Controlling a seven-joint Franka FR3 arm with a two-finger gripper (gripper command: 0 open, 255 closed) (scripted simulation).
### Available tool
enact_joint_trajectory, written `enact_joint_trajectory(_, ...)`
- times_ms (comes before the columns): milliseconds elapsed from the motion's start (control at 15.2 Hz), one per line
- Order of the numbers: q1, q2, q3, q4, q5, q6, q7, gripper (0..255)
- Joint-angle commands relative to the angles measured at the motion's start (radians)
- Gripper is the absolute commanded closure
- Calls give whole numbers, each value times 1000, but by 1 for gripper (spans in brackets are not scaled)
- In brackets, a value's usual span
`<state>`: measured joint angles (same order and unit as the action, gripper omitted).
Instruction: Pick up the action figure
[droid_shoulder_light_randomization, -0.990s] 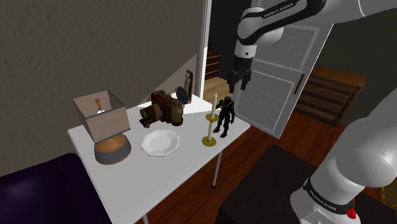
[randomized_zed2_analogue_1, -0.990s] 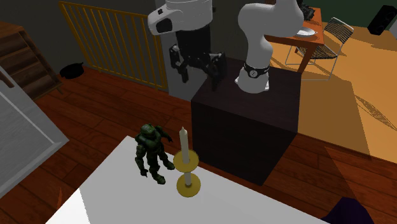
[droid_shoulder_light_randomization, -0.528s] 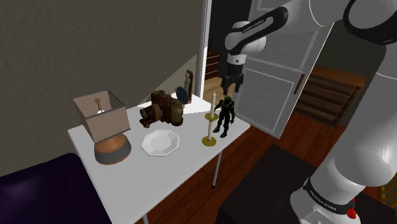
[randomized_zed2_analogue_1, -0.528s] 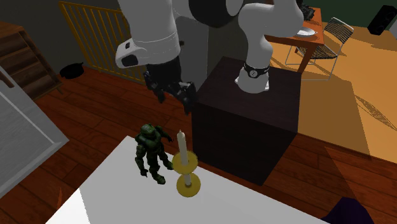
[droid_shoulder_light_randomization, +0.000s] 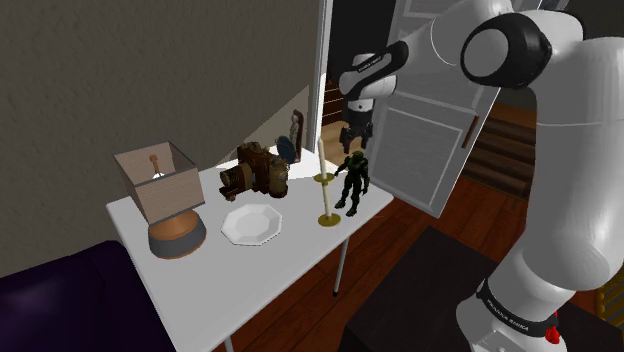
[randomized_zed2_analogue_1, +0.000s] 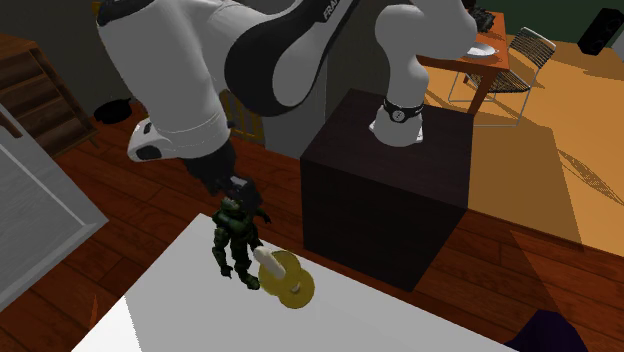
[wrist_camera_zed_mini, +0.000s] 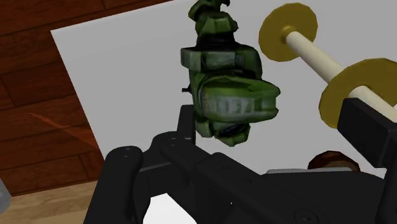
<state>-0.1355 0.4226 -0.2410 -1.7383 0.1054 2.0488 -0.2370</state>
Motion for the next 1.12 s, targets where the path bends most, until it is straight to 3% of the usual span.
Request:
enact_joint_trajectory(0, -15, 74, -1, 79, 7, -9, -1, 0)
enact_joint_trajectory(132, -31, 144, -2, 158, 14, -19, -4, 0)
enact_joint_trajectory(726, -36, 196, 7, 134, 27, 56, -10, 0)
enact_joint_trajectory(792, -35, 194, 7, 132, 27, 56, -9, 255)
enact_joint_trajectory(1056, -35, 194, 7, 132, 27, 56, -9, 255)
